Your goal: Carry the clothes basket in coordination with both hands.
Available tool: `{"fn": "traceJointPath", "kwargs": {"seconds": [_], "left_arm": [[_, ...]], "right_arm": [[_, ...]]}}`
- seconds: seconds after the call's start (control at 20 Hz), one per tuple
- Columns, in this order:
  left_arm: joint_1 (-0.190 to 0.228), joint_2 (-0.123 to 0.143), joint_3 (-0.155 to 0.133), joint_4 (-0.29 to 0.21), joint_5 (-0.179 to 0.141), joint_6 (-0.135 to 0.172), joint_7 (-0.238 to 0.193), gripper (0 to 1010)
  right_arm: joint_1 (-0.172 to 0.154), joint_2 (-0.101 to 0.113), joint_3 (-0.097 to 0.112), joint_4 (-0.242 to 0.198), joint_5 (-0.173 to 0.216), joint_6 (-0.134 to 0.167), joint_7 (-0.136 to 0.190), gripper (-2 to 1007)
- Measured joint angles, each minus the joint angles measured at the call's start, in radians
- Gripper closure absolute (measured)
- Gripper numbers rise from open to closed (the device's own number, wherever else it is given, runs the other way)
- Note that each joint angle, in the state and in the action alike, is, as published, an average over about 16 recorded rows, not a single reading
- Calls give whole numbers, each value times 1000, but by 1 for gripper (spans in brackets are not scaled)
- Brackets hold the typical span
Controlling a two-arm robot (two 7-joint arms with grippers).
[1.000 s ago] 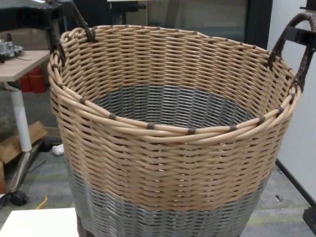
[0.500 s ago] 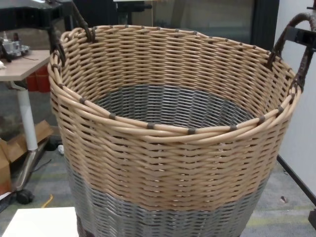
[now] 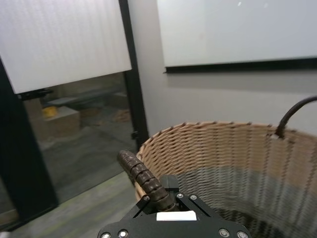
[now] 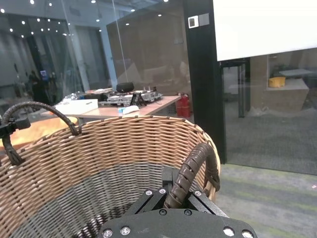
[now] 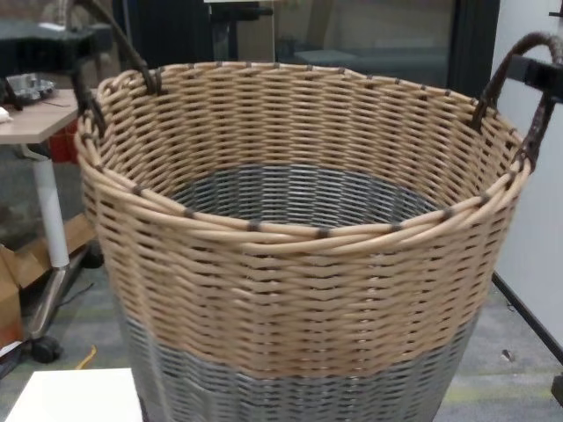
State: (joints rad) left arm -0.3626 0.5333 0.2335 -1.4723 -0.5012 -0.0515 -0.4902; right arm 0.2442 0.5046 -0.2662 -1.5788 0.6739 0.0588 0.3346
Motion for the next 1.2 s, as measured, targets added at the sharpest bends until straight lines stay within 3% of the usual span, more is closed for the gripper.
{"fn": "traceJointPath", "kwargs": {"seconds": [0.3, 0.85, 1.2], "left_arm": [[-2, -1, -14, 59, 8, -17, 0, 1009], [1, -12, -37, 160, 37, -56, -2, 1009], [1, -25, -48, 207, 66, -82, 8, 1009]], "right_arm": [[12, -26, -33, 32, -63, -9, -1, 1001], [45, -95, -137, 90, -183, -7, 31, 1001], [66, -143, -178, 132, -244, -29, 39, 1001]]}}
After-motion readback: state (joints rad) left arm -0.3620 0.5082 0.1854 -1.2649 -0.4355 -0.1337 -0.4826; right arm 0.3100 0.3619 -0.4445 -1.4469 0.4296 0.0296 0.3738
